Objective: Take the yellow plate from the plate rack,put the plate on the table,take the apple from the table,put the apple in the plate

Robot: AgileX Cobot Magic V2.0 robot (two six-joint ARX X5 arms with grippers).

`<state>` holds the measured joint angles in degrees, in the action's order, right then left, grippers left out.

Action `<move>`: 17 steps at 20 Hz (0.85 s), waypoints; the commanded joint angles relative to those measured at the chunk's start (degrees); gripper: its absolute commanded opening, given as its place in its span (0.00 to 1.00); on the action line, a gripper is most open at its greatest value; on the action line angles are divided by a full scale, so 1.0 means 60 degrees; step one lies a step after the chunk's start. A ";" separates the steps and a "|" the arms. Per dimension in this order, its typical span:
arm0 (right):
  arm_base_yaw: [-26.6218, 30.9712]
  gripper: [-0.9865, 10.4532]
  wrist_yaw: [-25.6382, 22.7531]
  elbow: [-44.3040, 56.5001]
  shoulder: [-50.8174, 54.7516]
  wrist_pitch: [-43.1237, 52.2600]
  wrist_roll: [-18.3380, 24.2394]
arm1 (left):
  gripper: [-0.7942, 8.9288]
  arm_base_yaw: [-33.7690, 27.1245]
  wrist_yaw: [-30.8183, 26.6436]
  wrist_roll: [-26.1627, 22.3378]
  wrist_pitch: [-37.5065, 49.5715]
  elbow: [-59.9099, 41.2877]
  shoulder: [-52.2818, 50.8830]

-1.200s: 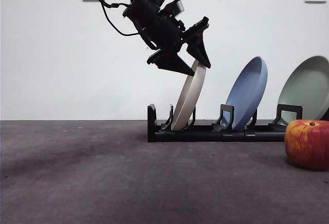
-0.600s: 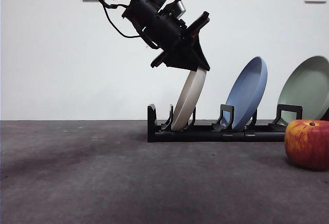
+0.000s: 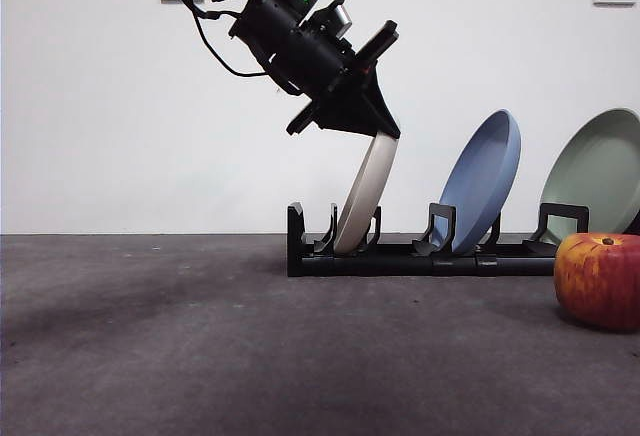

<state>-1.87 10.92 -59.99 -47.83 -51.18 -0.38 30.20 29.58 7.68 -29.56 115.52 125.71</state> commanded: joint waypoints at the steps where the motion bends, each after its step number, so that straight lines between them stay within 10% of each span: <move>1: 0.0000 0.63 0.0004 -0.0036 -0.0004 0.0036 0.0073 | 0.07 0.0000 0.0251 0.0142 0.0076 0.0033 -0.0113; 13: 0.0000 0.63 0.0007 -0.0036 -0.0004 0.0029 0.0069 | 0.07 -0.0215 0.0539 0.0095 0.0025 0.0033 -0.1814; 17: 0.0000 0.63 0.0007 -0.0036 -0.0004 0.0033 0.0073 | 0.07 -0.0091 0.0382 -0.1290 -0.1067 0.0033 -0.3016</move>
<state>-1.87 10.92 -59.99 -47.83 -51.16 -0.38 29.34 31.59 4.10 -36.49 115.52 108.95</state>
